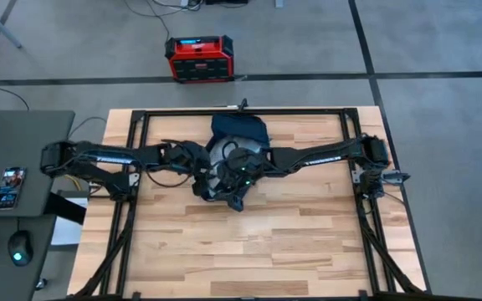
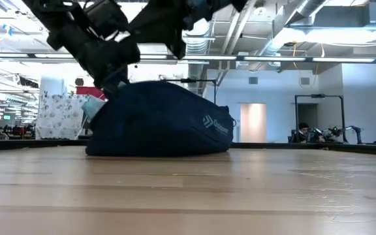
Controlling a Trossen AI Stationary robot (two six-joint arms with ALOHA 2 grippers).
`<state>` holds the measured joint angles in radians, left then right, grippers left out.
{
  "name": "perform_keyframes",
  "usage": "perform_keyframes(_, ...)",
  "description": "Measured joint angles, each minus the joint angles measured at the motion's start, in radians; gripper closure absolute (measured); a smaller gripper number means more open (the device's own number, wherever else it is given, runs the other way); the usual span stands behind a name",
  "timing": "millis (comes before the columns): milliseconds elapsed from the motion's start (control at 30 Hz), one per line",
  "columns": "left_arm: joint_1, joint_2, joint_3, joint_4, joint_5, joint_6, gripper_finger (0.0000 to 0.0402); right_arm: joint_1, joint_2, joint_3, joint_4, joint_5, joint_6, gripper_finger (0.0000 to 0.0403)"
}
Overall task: Unpack backpack
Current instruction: Put the zip bag into the backpack
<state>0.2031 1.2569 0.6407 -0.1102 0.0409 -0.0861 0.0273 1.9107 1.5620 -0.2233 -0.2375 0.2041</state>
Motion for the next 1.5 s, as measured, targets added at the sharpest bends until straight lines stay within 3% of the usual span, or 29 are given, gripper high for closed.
perform_keyframes(333,-0.004,-0.210,0.001,-0.087,-0.015,0.013,0.0254,-0.054,-0.018,0.000,-0.116,0.008,-0.070,0.0298)
perform_keyframes(433,-0.016,-0.267,0.002,-0.183,-0.017,-0.037,0.0254,-0.078,-0.007,0.000,-0.158,0.010,-0.104,0.0298)
perform_keyframes(600,-0.077,-0.268,-0.031,-0.316,-0.038,-0.171,0.0254,-0.105,0.020,0.004,-0.070,0.097,-0.157,0.0298)
perform_keyframes(767,-0.145,-0.257,-0.030,-0.391,-0.073,-0.290,0.0254,-0.151,0.100,0.024,-0.073,0.107,-0.274,0.0298)
perform_keyframes(867,-0.173,-0.257,-0.012,-0.400,-0.118,-0.325,0.0254,-0.177,0.129,0.064,-0.074,0.107,-0.316,0.0298)
perform_keyframes(1233,-0.195,-0.256,-0.010,-0.393,-0.132,-0.383,0.0254,-0.187,0.141,0.101,-0.112,0.108,-0.388,0.0296)
perform_keyframes(1367,-0.195,-0.256,-0.010,-0.392,-0.135,-0.397,0.0254,-0.184,0.138,0.109,-0.077,0.107,-0.329,0.0267)
perform_keyframes(1500,-0.195,-0.256,-0.010,-0.392,-0.136,-0.405,0.0254,-0.183,0.166,0.130,-0.077,0.107,-0.307,0.0208)
